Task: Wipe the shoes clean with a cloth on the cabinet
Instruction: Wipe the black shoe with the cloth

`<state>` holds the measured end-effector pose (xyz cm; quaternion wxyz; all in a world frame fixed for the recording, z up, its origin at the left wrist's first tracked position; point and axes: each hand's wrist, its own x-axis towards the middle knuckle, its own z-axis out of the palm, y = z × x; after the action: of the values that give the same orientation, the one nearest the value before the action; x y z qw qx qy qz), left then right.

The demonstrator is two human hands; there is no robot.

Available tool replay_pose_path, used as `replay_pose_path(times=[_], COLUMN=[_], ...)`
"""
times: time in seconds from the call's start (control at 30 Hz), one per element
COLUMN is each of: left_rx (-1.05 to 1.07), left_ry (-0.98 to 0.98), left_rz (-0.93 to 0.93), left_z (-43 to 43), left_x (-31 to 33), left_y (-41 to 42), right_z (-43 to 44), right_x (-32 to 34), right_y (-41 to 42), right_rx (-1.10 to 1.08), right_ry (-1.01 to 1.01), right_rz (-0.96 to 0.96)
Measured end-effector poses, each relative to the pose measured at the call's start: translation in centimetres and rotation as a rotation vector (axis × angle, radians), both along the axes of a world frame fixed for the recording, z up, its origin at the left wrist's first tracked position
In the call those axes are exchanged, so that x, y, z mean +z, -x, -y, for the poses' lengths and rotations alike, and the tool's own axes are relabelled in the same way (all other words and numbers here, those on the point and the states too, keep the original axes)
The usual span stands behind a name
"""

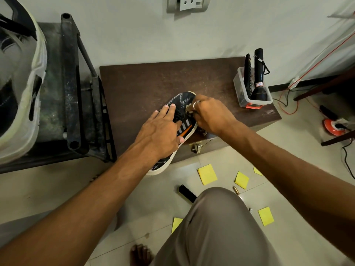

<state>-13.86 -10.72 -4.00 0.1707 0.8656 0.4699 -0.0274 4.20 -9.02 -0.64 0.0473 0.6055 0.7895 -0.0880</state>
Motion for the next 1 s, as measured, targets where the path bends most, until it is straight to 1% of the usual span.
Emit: replay_pose_path(times=[0.1, 0.17, 0.3, 0.33, 0.43, 0.5, 0.57, 0.63, 0.77, 0.8, 0.87, 0.9, 0.93, 1.0], left_rx=[0.000, -0.012, -0.013, -0.014, -0.003, 0.002, -0.005, 0.002, 0.003, 0.007, 0.006, 0.006, 0.010, 0.011], left_ry=[-0.008, -0.007, -0.017, -0.017, -0.004, 0.000, -0.002, -0.002, 0.006, 0.007, 0.002, -0.002, -0.003, 0.010], left_rz=[0.012, 0.015, 0.026, 0.024, 0.036, 0.044, 0.042, 0.046, 0.063, 0.065, 0.064, 0.064, 0.062, 0.071], left_z=[-0.1, -0.1, -0.2, -0.2, -0.2, -0.2, -0.2, -0.2, -0.1, -0.1, -0.2, -0.1, -0.1, -0.1], left_x=[0.1, 0.1, 0.0, 0.0, 0.0, 0.1, 0.1, 0.2, 0.2, 0.2, 0.3, 0.4, 0.5, 0.6], left_y=[0.1, 0.1, 0.2, 0.2, 0.1, 0.2, 0.1, 0.2, 0.3, 0.3, 0.3, 0.3, 0.3, 0.3], right_z=[1.4, 1.6, 1.0, 1.6, 4.0, 4.0, 2.5, 2.0, 5.0, 4.9, 3.3, 2.7, 2.7, 4.2], right_x=[0.2, 0.9, 0.5, 0.3, 0.5, 1.0, 1.0, 0.8, 0.5, 0.5, 0.3, -0.1, -0.4, -0.5], right_y=[0.2, -0.2, -0.4, 0.2, 1.1, 0.7, -0.1, 0.2, 2.0, 1.6, 0.3, -0.4, -0.4, 1.2], right_rx=[0.063, 0.060, -0.035, -0.030, 0.025, 0.042, -0.027, -0.079, 0.118, 0.118, 0.008, -0.052, -0.067, 0.035], right_ry=[0.100, 0.173, 0.061, 0.066, 0.184, 0.215, 0.141, 0.105, 0.182, 0.184, 0.115, 0.101, 0.096, 0.110], right_rz=[-0.075, -0.095, -0.056, -0.081, -0.228, -0.190, -0.115, -0.112, -0.212, -0.206, -0.145, -0.137, -0.150, -0.217])
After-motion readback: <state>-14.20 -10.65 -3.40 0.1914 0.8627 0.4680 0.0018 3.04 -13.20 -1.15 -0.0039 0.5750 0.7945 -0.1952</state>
